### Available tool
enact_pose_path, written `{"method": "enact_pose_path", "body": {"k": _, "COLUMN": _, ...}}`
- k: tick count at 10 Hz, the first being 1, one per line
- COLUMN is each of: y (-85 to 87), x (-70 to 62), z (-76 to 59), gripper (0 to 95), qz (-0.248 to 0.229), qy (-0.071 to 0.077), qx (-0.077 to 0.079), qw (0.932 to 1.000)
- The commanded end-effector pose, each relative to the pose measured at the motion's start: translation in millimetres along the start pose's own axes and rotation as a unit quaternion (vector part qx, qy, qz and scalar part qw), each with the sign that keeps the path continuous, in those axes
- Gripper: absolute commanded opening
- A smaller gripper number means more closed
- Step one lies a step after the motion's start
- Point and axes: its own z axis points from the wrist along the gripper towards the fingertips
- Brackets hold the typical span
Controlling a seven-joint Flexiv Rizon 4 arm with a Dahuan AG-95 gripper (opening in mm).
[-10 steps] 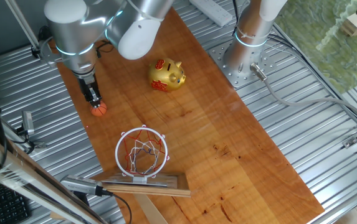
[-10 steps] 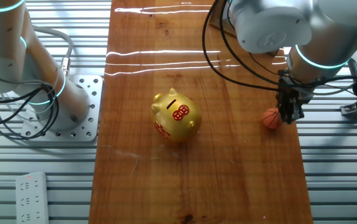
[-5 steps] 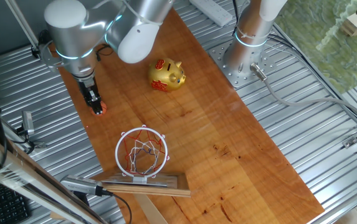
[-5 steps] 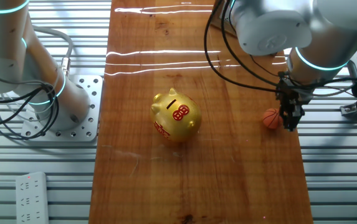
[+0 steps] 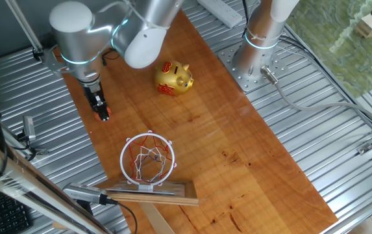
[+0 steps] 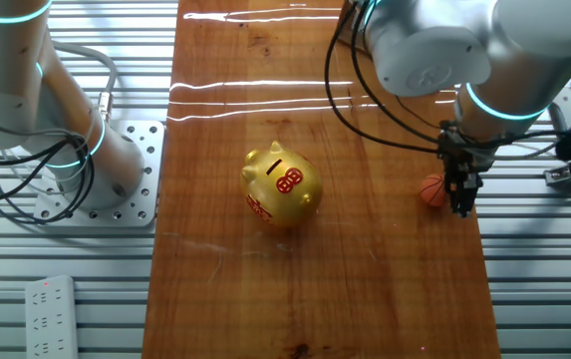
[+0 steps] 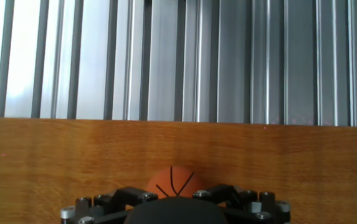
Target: Grab a basketball, release it and shoot it into the basket
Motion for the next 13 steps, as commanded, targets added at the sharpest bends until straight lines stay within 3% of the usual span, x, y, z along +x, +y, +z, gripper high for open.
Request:
{"method": "enact_pose_path", "body": {"k": 1, "y": -0.2, "x": -0.1, "z": 2.1, "gripper": 95.0, "qz": -0.001, "qy": 0.000, "qx": -0.001, "qw": 1.0000}}
{"method": "enact_pose_path", "body": {"k": 4, "y": 1.7, "x": 3.0, "z": 9.3, "gripper": 95.0, "qz": 0.001, "qy": 0.002, "qx": -0.002, "qw": 1.0000}}
{"method": "enact_pose_path", "body": {"k": 5, "y": 1.8, "x": 4.0, "z": 12.5, "gripper": 76.0, "qz": 0.001, "qy": 0.003, "qx": -0.003, "qw": 1.0000}}
{"method": "enact_pose_path", "body": {"k": 11, "y": 1.4, "x": 4.2, "z": 23.8, "gripper": 76.0, "qz": -0.002, "qy": 0.001, "qx": -0.002, "qw": 1.0000}}
{"method": "enact_pose_path", "body": {"k": 12, "y": 1.5, "x": 3.8, "z": 24.1, "gripper": 19.0, "qz": 0.005, "qy": 0.000, "qx": -0.001, "qw": 1.0000}}
{"method": "enact_pose_path", "body": {"k": 13, "y": 1.6, "x": 3.4, "z": 24.0, "gripper": 0.0, "qz": 0.013, "qy": 0.000, "qx": -0.002, "qw": 0.9999}}
